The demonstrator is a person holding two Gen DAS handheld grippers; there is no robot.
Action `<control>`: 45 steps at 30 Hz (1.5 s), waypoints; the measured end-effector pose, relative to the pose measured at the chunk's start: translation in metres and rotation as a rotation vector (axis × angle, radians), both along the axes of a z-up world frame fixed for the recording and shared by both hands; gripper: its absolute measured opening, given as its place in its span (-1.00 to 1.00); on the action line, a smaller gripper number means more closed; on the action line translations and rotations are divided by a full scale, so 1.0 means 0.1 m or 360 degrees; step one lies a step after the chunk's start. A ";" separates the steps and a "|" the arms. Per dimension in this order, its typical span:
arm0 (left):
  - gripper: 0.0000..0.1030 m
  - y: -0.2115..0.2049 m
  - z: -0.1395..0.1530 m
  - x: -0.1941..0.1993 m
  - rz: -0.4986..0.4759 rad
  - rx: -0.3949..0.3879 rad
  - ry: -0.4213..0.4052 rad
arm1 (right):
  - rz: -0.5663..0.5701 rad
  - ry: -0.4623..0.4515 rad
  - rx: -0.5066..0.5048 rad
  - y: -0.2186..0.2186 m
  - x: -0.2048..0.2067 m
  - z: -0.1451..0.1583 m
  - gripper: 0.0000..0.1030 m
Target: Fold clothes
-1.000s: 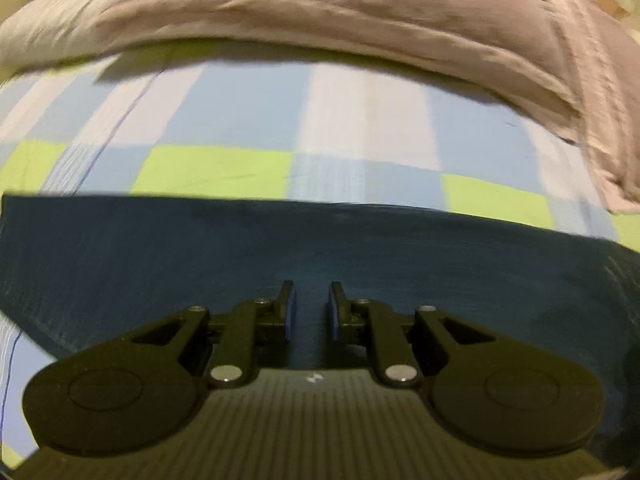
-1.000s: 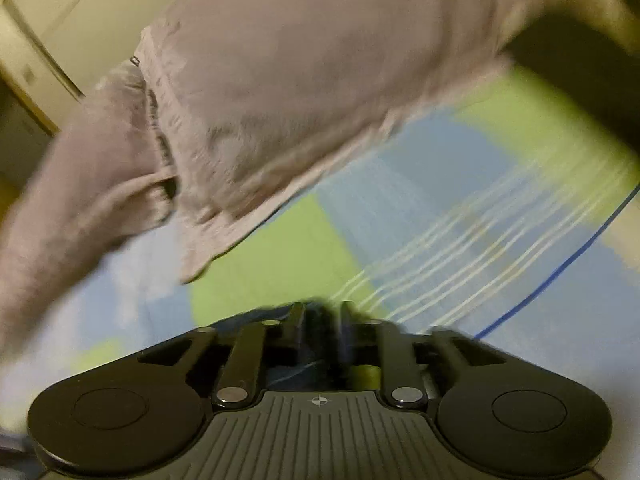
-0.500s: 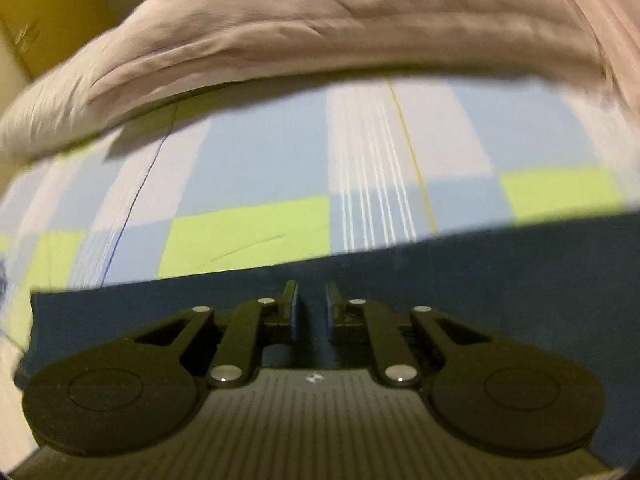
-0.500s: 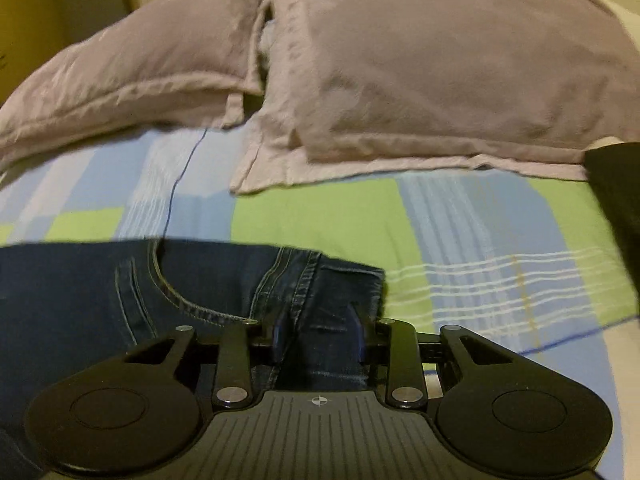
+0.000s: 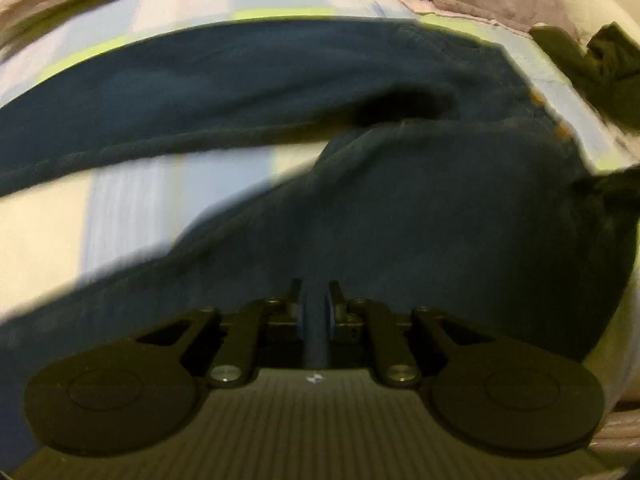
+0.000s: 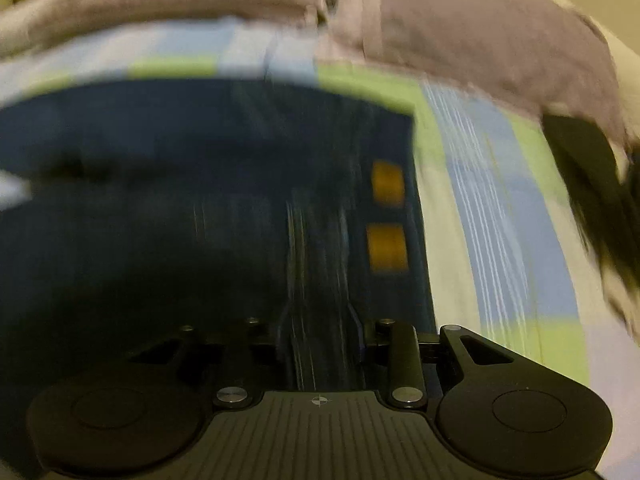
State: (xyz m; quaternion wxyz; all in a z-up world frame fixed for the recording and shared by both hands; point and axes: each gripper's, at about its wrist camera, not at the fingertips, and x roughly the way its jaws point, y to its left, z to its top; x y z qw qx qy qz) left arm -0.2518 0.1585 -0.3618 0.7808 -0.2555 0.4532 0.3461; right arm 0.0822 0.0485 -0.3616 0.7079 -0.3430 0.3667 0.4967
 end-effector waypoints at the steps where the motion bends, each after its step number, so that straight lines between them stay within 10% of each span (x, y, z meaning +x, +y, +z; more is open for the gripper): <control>1: -0.79 -0.05 0.02 -0.14 0.0048 0.0019 0.0027 | -0.0044 0.0005 0.0017 -0.11 -0.03 0.03 -0.41; 9: -0.75 0.06 0.02 -1.44 0.0630 0.0133 0.0239 | -0.0135 0.0075 0.0081 -0.49 -0.54 0.19 -0.41; 17: -0.75 -0.14 0.26 -2.31 0.0957 -0.0107 0.0389 | -0.0324 0.0081 -0.0221 -1.03 -1.05 0.15 -0.41; 27: -0.55 -0.52 1.78 -2.34 0.0927 0.0035 0.0244 | -0.0385 0.0379 0.0024 -1.14 -1.57 1.42 -0.40; 29: -0.54 -0.50 1.99 -2.29 0.0917 0.0069 0.0233 | -0.0360 0.0457 0.0071 -1.09 -1.64 1.65 -0.19; 31: -0.50 -0.54 2.16 -2.28 0.0925 0.0105 0.0203 | -0.0312 0.0485 0.0103 -1.07 -1.75 1.87 0.43; 45: -0.40 -1.55 2.60 -1.67 0.0890 0.0204 0.0127 | -0.0111 0.0264 0.0052 -1.80 -1.84 2.38 0.44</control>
